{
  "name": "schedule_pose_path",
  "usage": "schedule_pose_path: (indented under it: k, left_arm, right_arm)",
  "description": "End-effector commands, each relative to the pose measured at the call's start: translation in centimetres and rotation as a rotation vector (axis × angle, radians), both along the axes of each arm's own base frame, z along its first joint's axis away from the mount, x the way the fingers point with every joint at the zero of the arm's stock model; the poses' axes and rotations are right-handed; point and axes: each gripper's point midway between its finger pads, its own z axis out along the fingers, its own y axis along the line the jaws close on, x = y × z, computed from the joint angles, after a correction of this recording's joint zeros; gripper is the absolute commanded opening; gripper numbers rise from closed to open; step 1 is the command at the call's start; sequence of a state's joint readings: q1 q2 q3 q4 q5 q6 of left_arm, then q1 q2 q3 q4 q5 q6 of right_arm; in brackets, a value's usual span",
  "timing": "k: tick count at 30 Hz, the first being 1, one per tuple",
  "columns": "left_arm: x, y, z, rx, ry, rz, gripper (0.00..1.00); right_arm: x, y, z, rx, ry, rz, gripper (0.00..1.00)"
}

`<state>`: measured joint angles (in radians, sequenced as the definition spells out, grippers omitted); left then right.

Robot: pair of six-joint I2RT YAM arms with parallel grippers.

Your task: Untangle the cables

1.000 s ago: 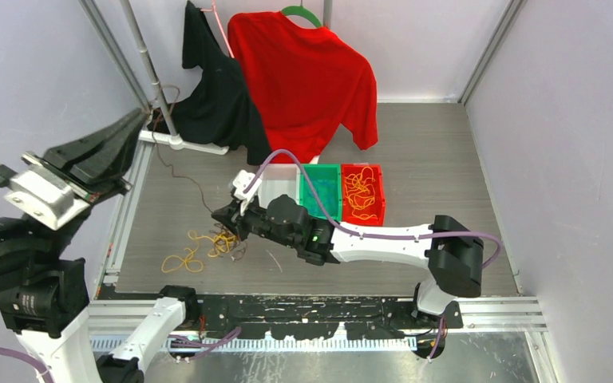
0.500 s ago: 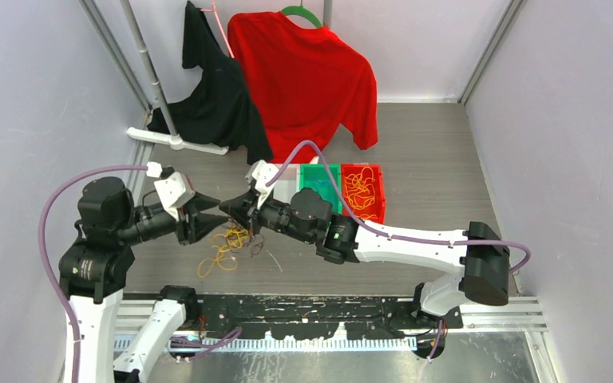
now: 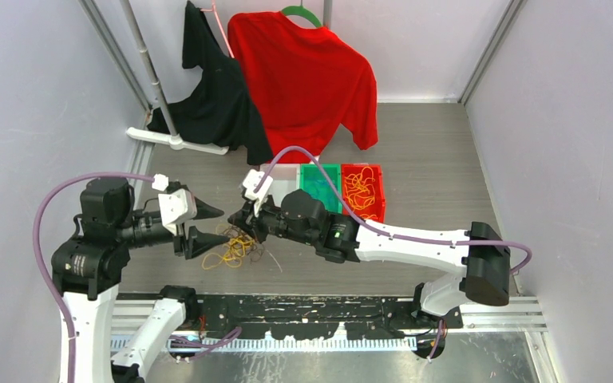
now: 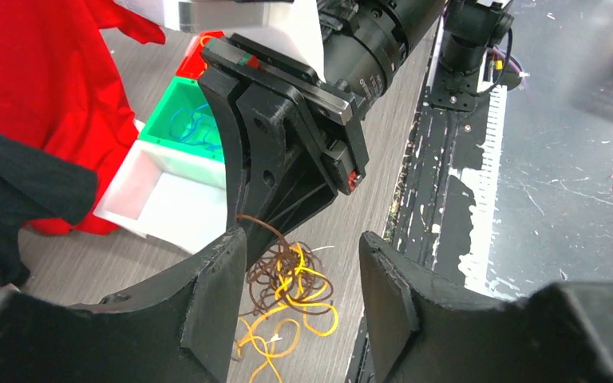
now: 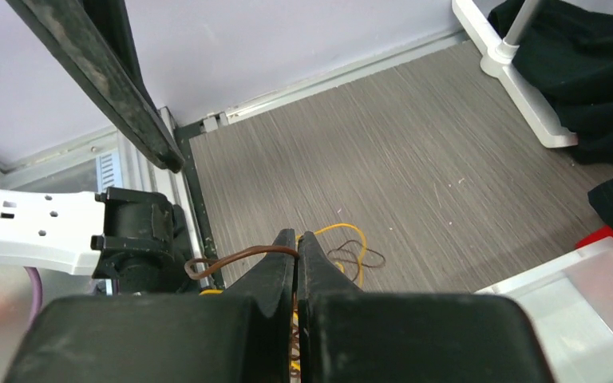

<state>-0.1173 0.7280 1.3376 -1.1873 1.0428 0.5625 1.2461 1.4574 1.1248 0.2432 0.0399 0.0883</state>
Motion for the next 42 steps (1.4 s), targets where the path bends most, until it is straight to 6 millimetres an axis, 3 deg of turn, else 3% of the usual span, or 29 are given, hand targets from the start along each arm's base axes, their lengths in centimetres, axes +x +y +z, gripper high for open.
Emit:
schedule_pose_path:
  k: [1, 5, 12, 21, 30, 32, 37, 41, 42]
  left_arm:
    - [0.6, -0.2, -0.7, -0.009, 0.031, 0.0, 0.56]
    - [2.3, 0.6, -2.5, 0.01, 0.018, 0.104, 0.68]
    - [4.3, 1.3, -3.4, 0.014, -0.028, 0.188, 0.66]
    - [5.0, 2.3, -2.6, 0.066, -0.152, 0.229, 0.2]
    - [5.9, 3.1, -0.3, 0.062, -0.243, 0.3, 0.04]
    - [6.6, 3.3, 0.6, 0.034, -0.28, 0.331, 0.06]
    - [6.9, 1.8, -0.3, -0.041, -0.197, 0.272, 0.22]
    - [7.2, 1.4, 0.0, -0.066, -0.182, 0.259, 0.18]
    - [7.3, 1.4, 0.2, -0.068, -0.196, 0.266, 0.15]
  right_arm:
    - [0.4, 0.1, 4.5, 0.062, -0.017, -0.015, 0.01]
    - [0.8, 0.2, 4.7, 0.052, 0.009, -0.05, 0.01]
    - [0.7, 0.9, 4.1, -0.011, 0.04, -0.06, 0.01]
    - [0.5, 0.2, 3.4, -0.021, 0.046, -0.067, 0.01]
    - [-0.4, -0.1, 3.1, -0.019, 0.053, -0.024, 0.01]
    - [-0.8, 0.1, 3.3, 0.002, 0.063, 0.0, 0.01]
    - [-2.7, 1.1, 4.5, 0.073, 0.094, 0.107, 0.01]
    - [-3.2, 1.2, 4.9, 0.1, 0.103, 0.132, 0.01]
    - [-3.3, 1.1, 4.9, 0.112, 0.105, 0.134, 0.06]
